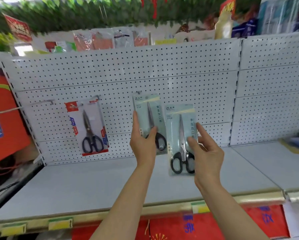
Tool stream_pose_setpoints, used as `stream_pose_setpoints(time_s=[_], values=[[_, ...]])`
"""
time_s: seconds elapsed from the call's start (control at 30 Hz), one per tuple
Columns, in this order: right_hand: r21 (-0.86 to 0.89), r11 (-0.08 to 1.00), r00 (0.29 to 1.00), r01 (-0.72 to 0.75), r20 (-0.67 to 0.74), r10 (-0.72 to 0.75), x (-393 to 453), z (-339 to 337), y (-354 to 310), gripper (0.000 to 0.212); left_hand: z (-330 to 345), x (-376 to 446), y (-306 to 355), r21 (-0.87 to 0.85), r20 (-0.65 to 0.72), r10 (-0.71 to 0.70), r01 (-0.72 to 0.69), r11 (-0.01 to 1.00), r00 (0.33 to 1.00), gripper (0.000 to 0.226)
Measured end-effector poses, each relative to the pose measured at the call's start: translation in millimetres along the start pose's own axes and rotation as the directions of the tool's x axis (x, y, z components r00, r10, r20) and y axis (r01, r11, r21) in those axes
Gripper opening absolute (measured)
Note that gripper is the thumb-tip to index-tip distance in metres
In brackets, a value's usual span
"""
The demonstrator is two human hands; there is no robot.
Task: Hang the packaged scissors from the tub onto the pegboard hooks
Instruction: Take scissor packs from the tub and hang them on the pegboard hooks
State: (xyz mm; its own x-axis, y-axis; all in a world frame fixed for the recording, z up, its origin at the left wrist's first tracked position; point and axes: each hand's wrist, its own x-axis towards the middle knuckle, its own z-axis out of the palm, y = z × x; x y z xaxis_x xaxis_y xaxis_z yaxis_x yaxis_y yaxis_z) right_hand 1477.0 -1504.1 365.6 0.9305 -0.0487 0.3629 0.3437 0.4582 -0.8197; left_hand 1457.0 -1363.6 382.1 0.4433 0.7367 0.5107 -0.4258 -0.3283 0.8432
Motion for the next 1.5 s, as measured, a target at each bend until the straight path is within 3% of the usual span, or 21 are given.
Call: stream_pose_setpoints(time_s=[0.6, 0.73, 0.87, 0.93, 1.0, 1.13, 1.2, 1.5], values=[[-0.002, 1.0, 0.998, -0.016, 0.057, 0.016, 10.9, 38.8, 21.9, 0.048, 9.3, 45.6, -53.3, 0.239, -0.057, -0.024, 0.037, 0.97, 0.998, 0.076], [-0.005, 1.0, 0.997, -0.027, 0.079, 0.027, 15.8, 56.5, 29.1, 0.047, 1.0, 48.6, -58.1, 0.295, -0.042, 0.024, -0.011, 0.955, 0.999, 0.068], [0.004, 0.999, 0.993, -0.037, 0.109, 0.037, 26.7, 79.5, 31.9, 0.047, -21.0, 68.1, -42.0, 0.266, -0.105, 0.19, -0.156, 0.951, 0.976, 0.05], [0.012, 0.999, 0.992, -0.043, 0.118, 0.041, 32.0, 91.3, 34.7, 0.048, -28.4, 79.1, -21.1, 0.239, -0.023, 0.299, -0.285, 0.928, 0.954, 0.049], [0.027, 0.998, 0.992, -0.057, 0.114, 0.054, 35.3, 101.0, 40.3, 0.048, -29.4, 87.0, -1.8, 0.305, 0.155, 0.374, -0.405, 0.862, 0.914, 0.055], [0.038, 0.995, 0.993, -0.088, 0.086, 0.085, 40.9, 111.9, 56.0, 0.046, -25.4, 103.7, 2.2, 0.552, 0.393, 0.389, -0.553, 0.624, 0.833, 0.071], [0.042, 0.995, 0.992, -0.088, 0.091, 0.084, 43.4, 117.0, 63.2, 0.046, -23.6, 112.6, -4.3, 0.619, 0.41, 0.349, -0.538, 0.572, 0.843, 0.074], [0.004, 0.997, 0.995, -0.073, 0.074, 0.073, 63.6, 133.8, 92.5, 0.044, -16.2, 137.4, -27.0, 0.686, 0.441, 0.281, -0.522, 0.507, 0.852, 0.08]])
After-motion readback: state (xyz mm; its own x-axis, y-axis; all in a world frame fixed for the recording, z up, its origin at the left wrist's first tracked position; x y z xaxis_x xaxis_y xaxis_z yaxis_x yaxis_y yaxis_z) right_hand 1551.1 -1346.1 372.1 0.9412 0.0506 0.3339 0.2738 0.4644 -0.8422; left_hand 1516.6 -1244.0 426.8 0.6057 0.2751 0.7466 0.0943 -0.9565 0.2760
